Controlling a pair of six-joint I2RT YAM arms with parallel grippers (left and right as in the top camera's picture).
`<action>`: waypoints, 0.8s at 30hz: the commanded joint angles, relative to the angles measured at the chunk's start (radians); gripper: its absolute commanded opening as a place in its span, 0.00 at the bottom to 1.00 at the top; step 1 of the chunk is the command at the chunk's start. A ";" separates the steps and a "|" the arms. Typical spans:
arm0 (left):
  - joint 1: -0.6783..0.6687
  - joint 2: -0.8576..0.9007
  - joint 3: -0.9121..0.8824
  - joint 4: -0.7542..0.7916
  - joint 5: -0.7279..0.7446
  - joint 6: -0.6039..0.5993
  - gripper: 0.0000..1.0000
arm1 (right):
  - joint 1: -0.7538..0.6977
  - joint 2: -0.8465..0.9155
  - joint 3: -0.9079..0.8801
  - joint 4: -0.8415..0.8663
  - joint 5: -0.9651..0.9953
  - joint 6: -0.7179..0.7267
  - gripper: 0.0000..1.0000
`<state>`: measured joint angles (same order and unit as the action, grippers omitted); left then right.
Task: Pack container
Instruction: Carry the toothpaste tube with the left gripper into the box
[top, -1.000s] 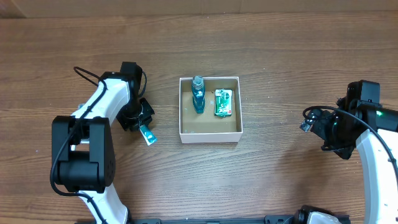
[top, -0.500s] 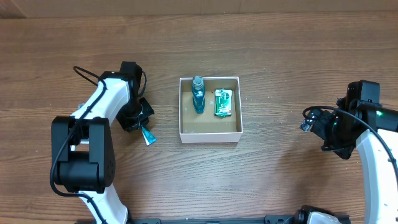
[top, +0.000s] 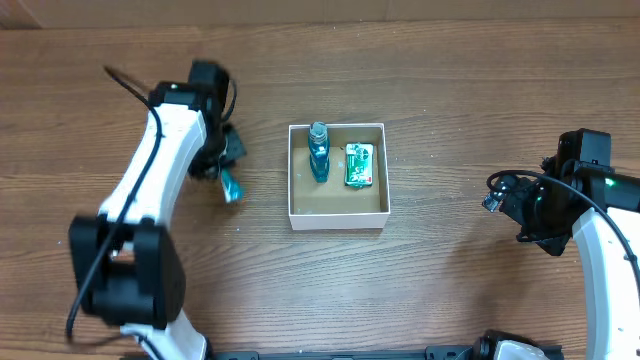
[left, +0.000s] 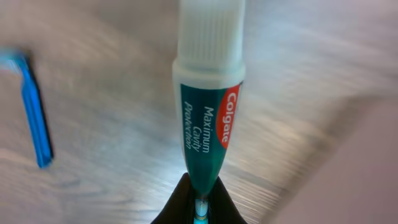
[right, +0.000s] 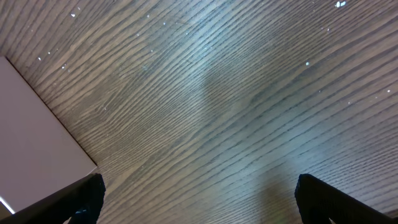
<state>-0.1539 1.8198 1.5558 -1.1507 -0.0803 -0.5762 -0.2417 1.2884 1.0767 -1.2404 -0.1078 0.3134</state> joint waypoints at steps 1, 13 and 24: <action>-0.136 -0.175 0.084 0.050 -0.031 0.231 0.04 | 0.001 -0.018 0.002 0.010 -0.007 -0.003 1.00; -0.543 -0.184 0.074 0.086 -0.032 0.840 0.04 | 0.001 -0.018 0.002 0.017 -0.008 -0.003 1.00; -0.548 0.062 0.074 0.045 -0.024 0.839 0.04 | 0.001 -0.018 0.002 0.018 -0.007 -0.003 1.00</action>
<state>-0.7010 1.8278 1.6287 -1.0943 -0.1059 0.2298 -0.2417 1.2884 1.0767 -1.2289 -0.1078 0.3138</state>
